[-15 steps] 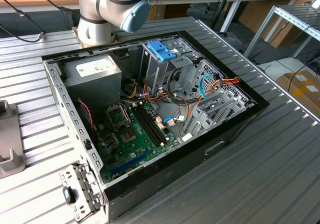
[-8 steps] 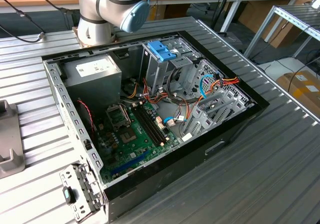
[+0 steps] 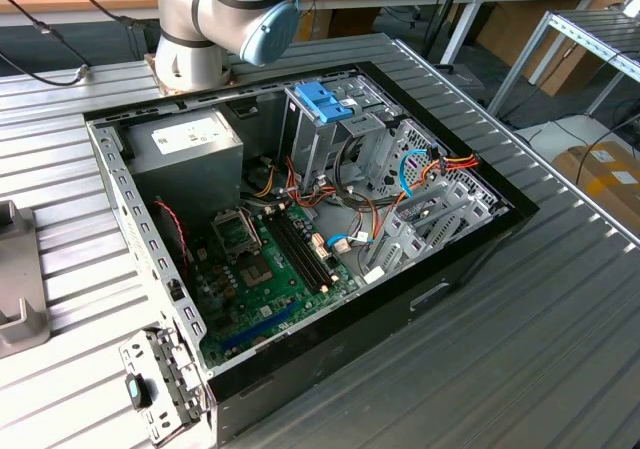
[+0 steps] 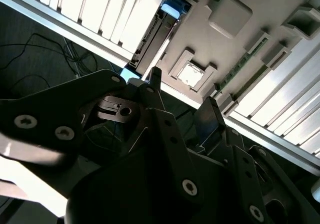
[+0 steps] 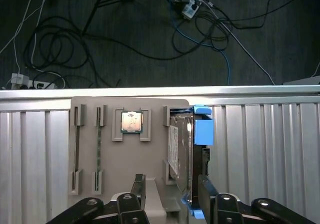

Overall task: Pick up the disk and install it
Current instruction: 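Pick up the disk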

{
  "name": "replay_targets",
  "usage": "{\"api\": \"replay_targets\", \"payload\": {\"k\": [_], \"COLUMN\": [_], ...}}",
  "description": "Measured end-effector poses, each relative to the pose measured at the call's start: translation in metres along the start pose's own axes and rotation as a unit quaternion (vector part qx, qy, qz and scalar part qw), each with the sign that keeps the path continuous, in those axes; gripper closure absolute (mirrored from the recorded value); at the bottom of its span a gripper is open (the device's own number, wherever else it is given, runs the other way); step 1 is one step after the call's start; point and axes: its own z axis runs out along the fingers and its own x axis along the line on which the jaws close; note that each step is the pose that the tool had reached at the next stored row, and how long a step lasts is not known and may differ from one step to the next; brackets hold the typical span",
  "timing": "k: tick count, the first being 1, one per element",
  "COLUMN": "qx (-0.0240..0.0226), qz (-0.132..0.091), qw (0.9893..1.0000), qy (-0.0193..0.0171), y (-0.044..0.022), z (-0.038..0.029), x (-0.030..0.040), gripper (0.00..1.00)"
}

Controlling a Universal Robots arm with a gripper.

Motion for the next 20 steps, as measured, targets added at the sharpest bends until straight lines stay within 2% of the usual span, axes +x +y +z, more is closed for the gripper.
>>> {"api": "replay_targets", "payload": {"k": [20], "qx": [-0.0013], "qz": [-0.013], "qw": [0.9999], "qy": [0.0007], "y": [-0.0003], "z": [0.0050], "x": [-0.0009], "gripper": [0.46]}}
